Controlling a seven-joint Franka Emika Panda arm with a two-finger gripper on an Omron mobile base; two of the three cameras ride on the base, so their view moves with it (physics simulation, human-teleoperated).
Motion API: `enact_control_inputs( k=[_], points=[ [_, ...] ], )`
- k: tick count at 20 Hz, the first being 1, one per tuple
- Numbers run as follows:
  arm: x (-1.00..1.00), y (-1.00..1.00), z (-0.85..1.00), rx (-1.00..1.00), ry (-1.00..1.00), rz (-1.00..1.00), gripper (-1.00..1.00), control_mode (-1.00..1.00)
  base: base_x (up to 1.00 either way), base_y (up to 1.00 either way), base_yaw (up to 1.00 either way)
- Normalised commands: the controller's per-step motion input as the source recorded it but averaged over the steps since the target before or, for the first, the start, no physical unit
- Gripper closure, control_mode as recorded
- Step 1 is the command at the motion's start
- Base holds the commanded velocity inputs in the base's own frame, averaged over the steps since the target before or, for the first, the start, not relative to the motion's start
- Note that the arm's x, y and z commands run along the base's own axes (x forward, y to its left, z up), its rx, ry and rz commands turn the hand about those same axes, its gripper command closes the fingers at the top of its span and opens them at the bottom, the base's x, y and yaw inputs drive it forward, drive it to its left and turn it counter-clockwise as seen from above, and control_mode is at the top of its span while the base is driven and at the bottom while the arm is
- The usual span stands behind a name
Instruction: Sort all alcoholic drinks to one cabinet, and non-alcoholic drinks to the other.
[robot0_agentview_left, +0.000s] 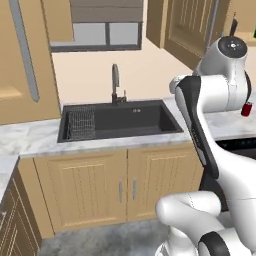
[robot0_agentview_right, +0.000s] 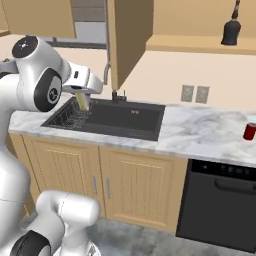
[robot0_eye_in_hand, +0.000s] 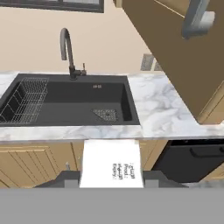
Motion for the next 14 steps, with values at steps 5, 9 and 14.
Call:
enact_control_inputs(
  k=[5, 9, 14],
  points=[
    [0.00, 0.00, 0.00, 0.00, 0.00, 0.00, 1.00, 1.00, 0.47, 0.41, 0.04],
    [0.00, 0.00, 0.00, 0.00, 0.00, 0.00, 1.00, 1.00, 0.50, 0.29, 0.05],
    [0.00, 0.00, 0.00, 0.00, 0.00, 0.00, 1.00, 1.00, 0.45, 0.28, 0.10]
  ],
)
